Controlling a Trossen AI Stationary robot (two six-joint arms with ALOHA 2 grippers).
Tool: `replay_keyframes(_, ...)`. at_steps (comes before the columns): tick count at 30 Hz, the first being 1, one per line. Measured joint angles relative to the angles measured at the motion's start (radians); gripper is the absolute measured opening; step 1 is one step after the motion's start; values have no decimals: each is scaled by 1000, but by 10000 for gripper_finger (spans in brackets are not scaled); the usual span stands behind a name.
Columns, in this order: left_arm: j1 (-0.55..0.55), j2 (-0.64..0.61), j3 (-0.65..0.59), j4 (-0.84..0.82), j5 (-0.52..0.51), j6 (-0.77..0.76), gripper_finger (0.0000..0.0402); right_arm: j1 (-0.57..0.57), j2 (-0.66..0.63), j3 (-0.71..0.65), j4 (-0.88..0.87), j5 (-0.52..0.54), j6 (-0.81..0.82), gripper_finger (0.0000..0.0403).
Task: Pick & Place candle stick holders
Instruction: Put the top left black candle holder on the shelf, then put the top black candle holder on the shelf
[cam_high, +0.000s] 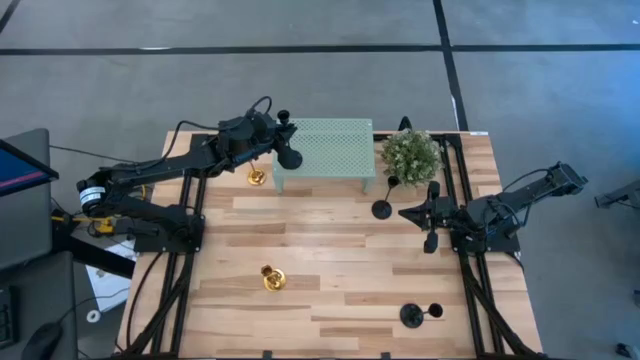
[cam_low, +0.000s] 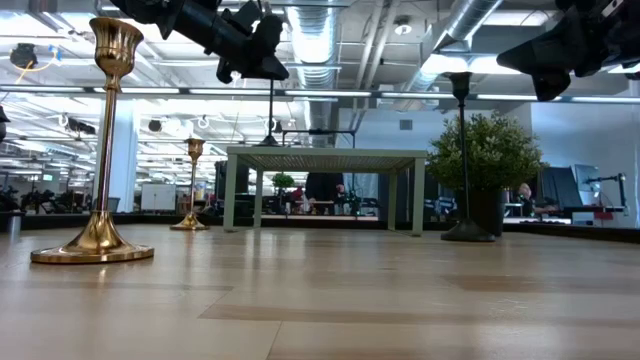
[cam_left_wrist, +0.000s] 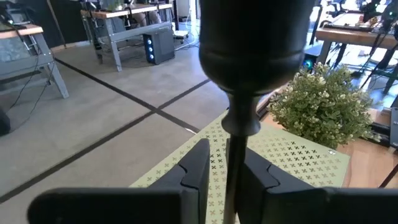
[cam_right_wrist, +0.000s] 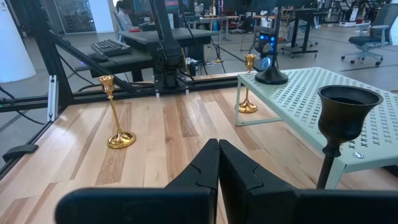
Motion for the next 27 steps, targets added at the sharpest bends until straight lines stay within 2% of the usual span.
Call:
replay_keyframes(17,0,-6,0,-13,0,-1,179,0,0,0,0,0,0,0)
replay_keyframes(27,0,-53,-2,-48,0,0,204,0,0,0,0,0,0,0)
